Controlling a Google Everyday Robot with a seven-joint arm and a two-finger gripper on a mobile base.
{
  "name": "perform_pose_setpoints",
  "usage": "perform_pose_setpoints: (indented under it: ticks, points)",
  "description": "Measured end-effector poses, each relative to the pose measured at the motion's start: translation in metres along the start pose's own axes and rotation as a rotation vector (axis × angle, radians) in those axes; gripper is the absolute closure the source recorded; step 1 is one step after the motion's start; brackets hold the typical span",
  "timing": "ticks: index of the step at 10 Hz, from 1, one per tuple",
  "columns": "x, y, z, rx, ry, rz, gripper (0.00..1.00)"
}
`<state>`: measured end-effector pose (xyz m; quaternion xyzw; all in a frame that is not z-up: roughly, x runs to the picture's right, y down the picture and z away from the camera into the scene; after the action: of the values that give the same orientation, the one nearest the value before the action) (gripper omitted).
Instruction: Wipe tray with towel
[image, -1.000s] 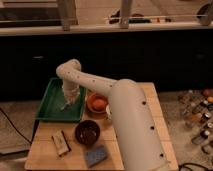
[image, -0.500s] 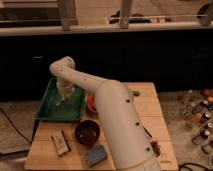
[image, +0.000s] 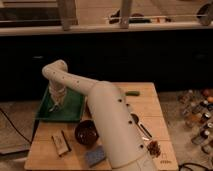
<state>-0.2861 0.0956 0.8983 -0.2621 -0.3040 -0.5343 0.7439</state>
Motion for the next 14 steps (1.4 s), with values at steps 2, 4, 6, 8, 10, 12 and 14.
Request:
perform_pose_setpoints:
  ticks: [2,4,6,8,10,12,14]
  points:
    - [-0.010,0.011,0.002,0.000,-0.013,0.010,1.00]
    - [-0.010,0.033,-0.001,-0.007,-0.014,0.053,1.00]
    - [-0.003,0.057,-0.007,-0.015,-0.006,0.109,1.00]
    - [0.011,0.071,-0.013,-0.027,0.005,0.158,1.00]
    - [0.025,0.075,-0.017,-0.039,0.013,0.188,1.00]
    - [0.040,0.075,-0.021,-0.042,0.024,0.202,1.00]
    - [0.051,0.065,-0.021,-0.033,0.031,0.192,1.00]
